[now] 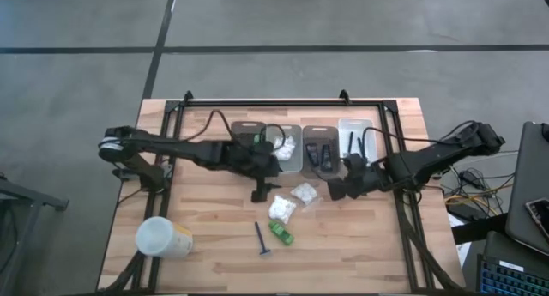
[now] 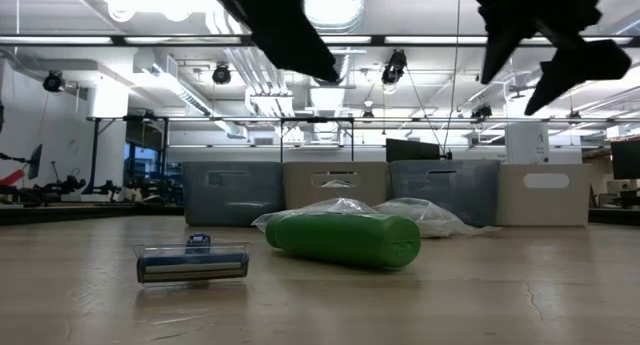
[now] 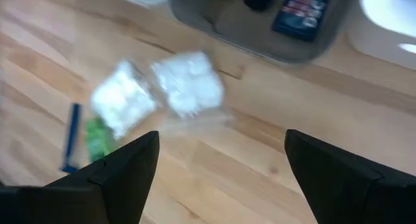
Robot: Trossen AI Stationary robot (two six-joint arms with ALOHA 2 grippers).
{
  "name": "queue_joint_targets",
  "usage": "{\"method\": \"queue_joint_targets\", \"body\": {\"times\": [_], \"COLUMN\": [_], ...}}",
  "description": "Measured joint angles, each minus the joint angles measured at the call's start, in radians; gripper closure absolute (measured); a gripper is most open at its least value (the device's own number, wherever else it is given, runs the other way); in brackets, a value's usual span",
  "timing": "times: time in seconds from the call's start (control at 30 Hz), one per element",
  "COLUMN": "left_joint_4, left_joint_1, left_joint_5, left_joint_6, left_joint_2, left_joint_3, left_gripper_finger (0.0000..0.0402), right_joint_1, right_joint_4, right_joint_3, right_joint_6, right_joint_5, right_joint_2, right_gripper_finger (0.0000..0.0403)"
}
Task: Pick & Place Travel size toiletries
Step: Put the left white cotton pack into the gray bin
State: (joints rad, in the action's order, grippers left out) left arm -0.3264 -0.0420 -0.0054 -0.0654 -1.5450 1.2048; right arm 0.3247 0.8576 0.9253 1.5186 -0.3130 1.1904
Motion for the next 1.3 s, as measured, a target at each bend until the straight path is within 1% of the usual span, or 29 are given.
{"method": "queue_joint_targets", "body": {"times": [0.1, 0.2, 0.27, 0.33, 0.4, 0.53, 0.63, 0.77, 0.9, 0.97, 1.07, 1.13, 1.2, 1.3], "left_joint_4": [0.042, 0.076, 0.08, 0.08, 0.075, 0.068, 0.026, -0.021, -0.038, -0.063, -0.122, -0.137, -0.128, -0.129], "left_joint_1": [-0.032, -0.049, -0.058, -0.071, -0.09, -0.135, -0.158, -0.159, -0.133, -0.106, -0.057, -0.04, -0.043, -0.053], "left_joint_5": [-0.099, -0.175, -0.211, -0.222, -0.222, -0.222, -0.222, -0.223, -0.212, -0.185, -0.086, -0.033, -0.011, -0.007], "left_joint_6": [-0.012, 0.005, 0.008, 0.011, 0.033, 0.095, 0.152, 0.293, 0.401, 0.531, 0.808, 0.959, 1.055, 1.137], "left_joint_2": [-0.045, -0.102, -0.144, -0.184, -0.218, -0.252, -0.264, -0.258, -0.257, -0.257, -0.257, -0.257, -0.257, -0.262], "left_joint_3": [0.004, 0.021, 0.03, 0.037, 0.037, 0.038, 0.036, 0.036, 0.035, 0.034, 0.034, 0.033, 0.032, 0.032], "left_gripper_finger": [0.0156, 0.0156, 0.0156, 0.0156, 0.0156, 0.0156, 0.0156, 0.0156, 0.0156, 0.0156, 0.0156, 0.0156, 0.0156, 0.0156], "right_joint_1": [0.021, 0.027, 0.031, 0.032, 0.033, 0.033, 0.038, 0.042, 0.042, 0.042, 0.042, 0.042, 0.042, 0.042], "right_joint_4": [0.055, 0.119, 0.163, 0.177, 0.176, 0.148, 0.135, 0.13, 0.129, 0.129, 0.129, 0.129, 0.129, 0.129], "right_joint_3": [0.0, 0.0, 0.0, 0.0, 0.0, 0.0, 0.0, 0.0, 0.0, 0.0, 0.0, 0.0, 0.0, 0.0], "right_joint_6": [-0.009, -0.025, -0.014, -0.004, -0.036, -0.142, -0.186, -0.218, -0.255, -0.268, -0.27, -0.27, -0.27, -0.281], "right_joint_5": [0.0, -0.004, -0.036, -0.085, -0.116, -0.122, -0.12, -0.116, -0.116, -0.117, -0.116, -0.116, -0.112, -0.109], "right_joint_2": [-0.003, -0.008, -0.011, -0.017, -0.029, -0.058, -0.071, -0.072, -0.072, -0.072, -0.072, -0.072, -0.072, -0.072], "right_gripper_finger": [0.0068, 0.0057, 0.0051, 0.0046, 0.0043, 0.0045, 0.0054, 0.0068, 0.0082, 0.0088, 0.0098, 0.0104, 0.0109, 0.0117]}}
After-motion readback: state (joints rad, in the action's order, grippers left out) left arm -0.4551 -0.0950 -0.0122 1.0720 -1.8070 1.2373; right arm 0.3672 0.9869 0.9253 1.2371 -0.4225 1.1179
